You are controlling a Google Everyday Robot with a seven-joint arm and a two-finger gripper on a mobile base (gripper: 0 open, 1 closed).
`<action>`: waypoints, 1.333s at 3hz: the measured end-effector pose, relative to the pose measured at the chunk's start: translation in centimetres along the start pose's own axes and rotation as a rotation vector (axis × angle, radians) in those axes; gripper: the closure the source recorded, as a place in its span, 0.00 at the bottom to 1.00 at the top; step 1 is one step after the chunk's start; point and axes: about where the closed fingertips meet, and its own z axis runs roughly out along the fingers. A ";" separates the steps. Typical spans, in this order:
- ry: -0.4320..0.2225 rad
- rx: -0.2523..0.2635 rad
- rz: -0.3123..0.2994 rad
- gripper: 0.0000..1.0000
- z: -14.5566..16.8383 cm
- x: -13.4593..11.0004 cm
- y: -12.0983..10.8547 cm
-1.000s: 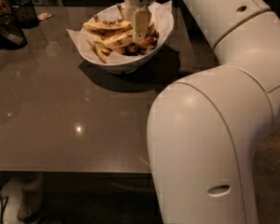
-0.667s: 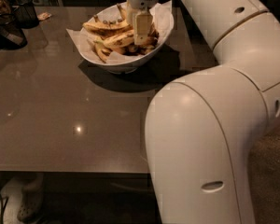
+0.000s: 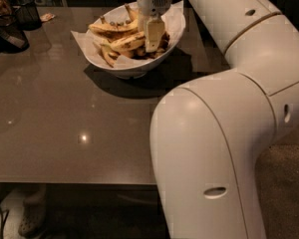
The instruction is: Pick banana from white bowl
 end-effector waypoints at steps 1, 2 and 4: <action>0.017 0.006 0.013 0.64 0.0 0.6 0.2; 0.017 0.006 0.013 0.87 0.0 0.6 0.2; -0.012 0.094 0.081 1.00 -2.3 1.3 0.4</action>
Offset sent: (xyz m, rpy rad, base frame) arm -0.0003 -0.0052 -0.0007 -0.0104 -0.0078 -0.0158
